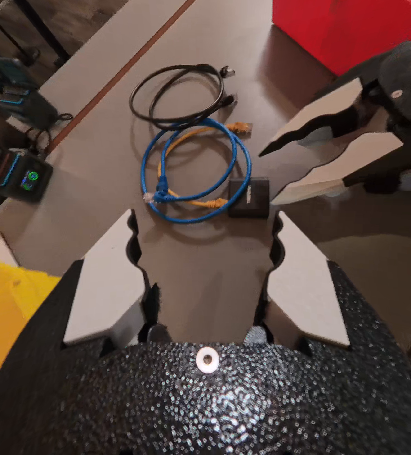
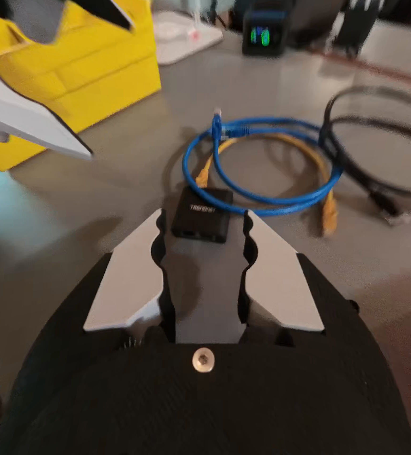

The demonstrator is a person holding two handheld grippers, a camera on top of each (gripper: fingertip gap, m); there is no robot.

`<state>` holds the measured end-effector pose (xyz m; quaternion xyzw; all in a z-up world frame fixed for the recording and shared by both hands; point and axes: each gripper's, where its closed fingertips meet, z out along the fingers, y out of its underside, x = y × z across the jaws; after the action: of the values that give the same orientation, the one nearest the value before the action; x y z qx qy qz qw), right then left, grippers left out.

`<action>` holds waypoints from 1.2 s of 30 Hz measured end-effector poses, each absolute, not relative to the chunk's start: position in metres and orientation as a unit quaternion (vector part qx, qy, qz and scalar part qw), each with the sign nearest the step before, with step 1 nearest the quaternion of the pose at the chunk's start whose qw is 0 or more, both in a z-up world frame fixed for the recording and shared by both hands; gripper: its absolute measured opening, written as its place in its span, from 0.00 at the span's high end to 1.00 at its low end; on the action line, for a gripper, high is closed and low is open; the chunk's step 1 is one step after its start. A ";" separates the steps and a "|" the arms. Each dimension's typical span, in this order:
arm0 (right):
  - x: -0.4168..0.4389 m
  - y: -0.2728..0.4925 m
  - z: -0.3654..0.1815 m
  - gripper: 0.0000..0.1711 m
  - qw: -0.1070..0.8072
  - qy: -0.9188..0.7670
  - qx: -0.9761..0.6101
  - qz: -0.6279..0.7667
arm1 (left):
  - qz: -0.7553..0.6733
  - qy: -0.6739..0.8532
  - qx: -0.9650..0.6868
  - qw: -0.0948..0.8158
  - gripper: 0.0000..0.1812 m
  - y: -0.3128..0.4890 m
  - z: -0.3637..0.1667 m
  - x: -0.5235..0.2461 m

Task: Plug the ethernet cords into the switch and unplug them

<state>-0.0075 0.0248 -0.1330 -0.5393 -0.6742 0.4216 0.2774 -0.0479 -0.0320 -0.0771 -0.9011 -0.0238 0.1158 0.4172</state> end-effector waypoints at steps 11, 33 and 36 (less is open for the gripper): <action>-0.028 0.015 -0.178 0.65 0.273 -0.696 -0.581 0.323 | 0.138 0.104 -0.880 0.443 0.45 -0.055 -0.098 -0.022; -0.073 -0.008 -0.090 0.78 0.096 -0.703 -0.452 0.540 | 0.392 0.375 -0.737 0.403 0.88 -0.029 -0.165 0.000; -0.115 -0.038 -0.128 0.75 0.095 -0.763 -0.468 0.435 | 0.390 0.378 -0.738 0.401 0.88 -0.028 -0.169 0.002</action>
<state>-0.1146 -0.0379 -0.1283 -0.4683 -0.7631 0.4351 0.0947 0.0022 -0.0283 -0.1691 -0.7379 0.3779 0.3897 0.4010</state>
